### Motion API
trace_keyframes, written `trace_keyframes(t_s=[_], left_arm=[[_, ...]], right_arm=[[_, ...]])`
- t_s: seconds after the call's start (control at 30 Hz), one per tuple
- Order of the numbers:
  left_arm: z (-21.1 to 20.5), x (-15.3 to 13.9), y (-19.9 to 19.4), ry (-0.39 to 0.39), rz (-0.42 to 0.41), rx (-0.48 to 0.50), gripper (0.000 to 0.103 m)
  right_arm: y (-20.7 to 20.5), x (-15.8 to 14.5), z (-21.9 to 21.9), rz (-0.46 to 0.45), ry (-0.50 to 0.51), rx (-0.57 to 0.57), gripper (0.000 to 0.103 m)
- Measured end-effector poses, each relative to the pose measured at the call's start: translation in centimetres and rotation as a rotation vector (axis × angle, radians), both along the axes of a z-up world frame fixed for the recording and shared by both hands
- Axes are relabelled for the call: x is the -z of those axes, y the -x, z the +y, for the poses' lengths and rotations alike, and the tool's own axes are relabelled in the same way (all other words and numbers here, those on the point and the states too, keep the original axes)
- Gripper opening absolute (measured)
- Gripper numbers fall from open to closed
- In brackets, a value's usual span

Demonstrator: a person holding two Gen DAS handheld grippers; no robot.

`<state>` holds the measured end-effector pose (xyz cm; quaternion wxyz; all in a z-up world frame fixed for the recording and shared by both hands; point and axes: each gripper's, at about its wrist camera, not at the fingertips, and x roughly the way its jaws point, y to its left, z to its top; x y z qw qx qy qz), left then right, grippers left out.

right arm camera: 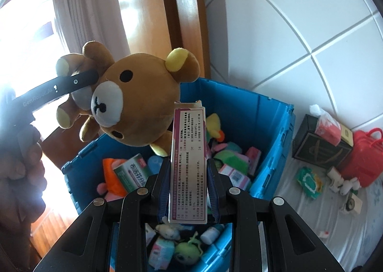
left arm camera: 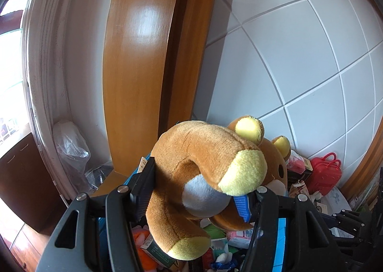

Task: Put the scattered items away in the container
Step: 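Open both grippers to drop the brown bear and pink-white box into the crate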

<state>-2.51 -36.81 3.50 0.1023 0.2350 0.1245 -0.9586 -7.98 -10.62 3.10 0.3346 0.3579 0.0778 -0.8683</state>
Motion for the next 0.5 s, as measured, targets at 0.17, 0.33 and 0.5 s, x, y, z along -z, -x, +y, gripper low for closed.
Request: trace_keyframes(t_s=[0.17,0.33,0.5], left_arm=[[-0.7,-0.1,-0.1,0.002,0.014,-0.037,0.065],[-1.0,-0.4,-0.1,-0.001,0.018,-0.052,0.103],[0.3,-0.1,0.3,-0.001,0.007,-0.013,0.103]], right_arm=[[0.0,-0.2,-0.6,0.011,0.011,-0.001,0.046],[-0.2,-0.3,-0.1,0.021,0.031,-0.006,0.102],[-0.3,0.0,0.9,0.009,0.033,0.013,0.102]])
